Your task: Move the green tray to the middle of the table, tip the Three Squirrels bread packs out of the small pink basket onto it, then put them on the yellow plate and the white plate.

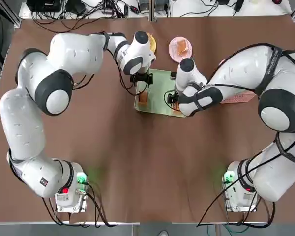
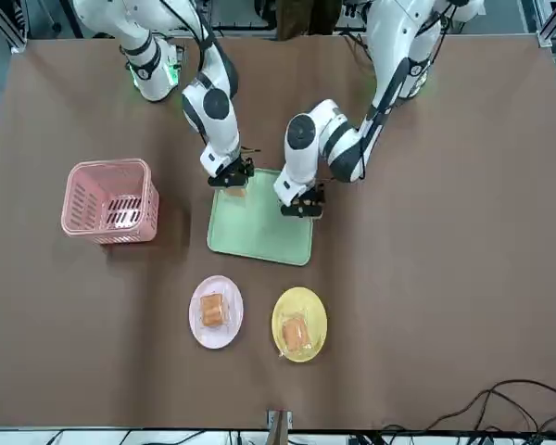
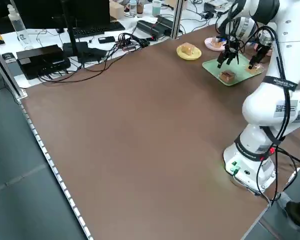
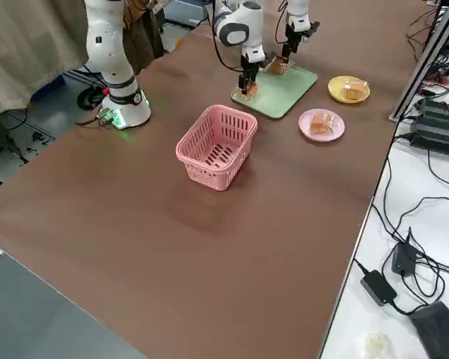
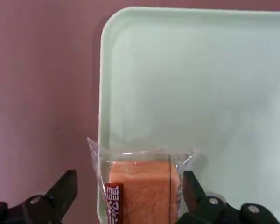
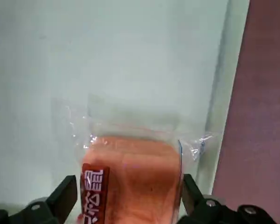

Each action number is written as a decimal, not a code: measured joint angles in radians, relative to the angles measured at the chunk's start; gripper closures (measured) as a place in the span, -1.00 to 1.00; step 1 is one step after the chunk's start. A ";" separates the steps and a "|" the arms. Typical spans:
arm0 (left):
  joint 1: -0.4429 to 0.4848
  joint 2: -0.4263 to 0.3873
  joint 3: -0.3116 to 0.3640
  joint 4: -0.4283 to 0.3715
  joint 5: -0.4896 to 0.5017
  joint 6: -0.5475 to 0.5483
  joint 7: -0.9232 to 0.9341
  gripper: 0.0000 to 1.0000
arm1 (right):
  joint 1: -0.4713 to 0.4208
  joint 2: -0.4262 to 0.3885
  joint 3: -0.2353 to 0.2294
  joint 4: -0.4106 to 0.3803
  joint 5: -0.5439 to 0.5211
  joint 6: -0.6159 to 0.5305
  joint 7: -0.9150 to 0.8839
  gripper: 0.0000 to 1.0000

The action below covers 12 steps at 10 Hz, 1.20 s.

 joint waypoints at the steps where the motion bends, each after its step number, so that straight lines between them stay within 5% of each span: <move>1: -0.011 0.010 -0.001 -0.002 0.000 -0.001 0.000 -1.00 | 0.008 0.013 0.000 -0.002 0.000 0.010 0.000 -0.96; 4: -0.028 0.060 -0.001 -0.004 0.000 0.002 -0.001 -1.00 | 0.016 0.031 0.000 -0.002 0.000 0.025 0.002 -0.69; 5: -0.027 0.070 -0.001 -0.004 0.000 0.009 -0.001 -1.00 | 0.017 0.027 0.000 0.000 0.001 0.025 0.004 -0.41; 8: -0.027 0.101 0.001 -0.003 0.000 0.043 -0.001 -0.96 | 0.012 0.005 -0.011 0.041 0.001 0.014 0.006 0.03; 9: -0.026 0.105 0.001 -0.003 0.000 0.047 -0.001 -0.95 | -0.001 0.001 -0.017 0.089 0.001 -0.033 0.006 0.04; 12: -0.016 0.103 0.001 0.008 0.000 0.049 -0.002 -0.44 | -0.119 -0.001 -0.024 0.326 0.001 -0.220 -0.040 0.04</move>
